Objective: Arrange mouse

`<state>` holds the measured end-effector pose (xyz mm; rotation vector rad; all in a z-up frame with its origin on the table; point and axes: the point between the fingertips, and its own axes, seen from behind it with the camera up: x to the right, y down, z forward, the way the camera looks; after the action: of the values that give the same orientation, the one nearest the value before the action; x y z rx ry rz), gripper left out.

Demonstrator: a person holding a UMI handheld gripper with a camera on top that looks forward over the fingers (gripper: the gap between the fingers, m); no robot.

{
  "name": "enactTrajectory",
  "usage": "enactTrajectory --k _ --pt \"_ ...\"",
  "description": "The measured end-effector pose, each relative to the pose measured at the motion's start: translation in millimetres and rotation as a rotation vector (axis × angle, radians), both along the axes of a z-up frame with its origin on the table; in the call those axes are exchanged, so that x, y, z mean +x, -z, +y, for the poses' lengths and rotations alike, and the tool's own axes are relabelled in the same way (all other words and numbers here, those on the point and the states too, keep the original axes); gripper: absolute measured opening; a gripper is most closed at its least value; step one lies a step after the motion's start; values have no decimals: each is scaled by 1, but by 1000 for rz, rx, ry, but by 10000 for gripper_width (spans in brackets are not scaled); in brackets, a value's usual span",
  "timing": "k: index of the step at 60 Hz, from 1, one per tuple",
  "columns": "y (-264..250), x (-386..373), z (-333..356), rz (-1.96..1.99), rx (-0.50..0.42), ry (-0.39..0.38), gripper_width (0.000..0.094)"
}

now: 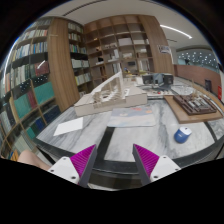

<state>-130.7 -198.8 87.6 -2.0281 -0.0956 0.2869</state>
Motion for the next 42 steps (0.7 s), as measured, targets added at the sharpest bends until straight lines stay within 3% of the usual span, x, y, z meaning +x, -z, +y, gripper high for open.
enactTrajectory --k 22,42 --pt "48 218 32 -117 -52 303 736" --pt "81 265 109 -53 -98 375 743"
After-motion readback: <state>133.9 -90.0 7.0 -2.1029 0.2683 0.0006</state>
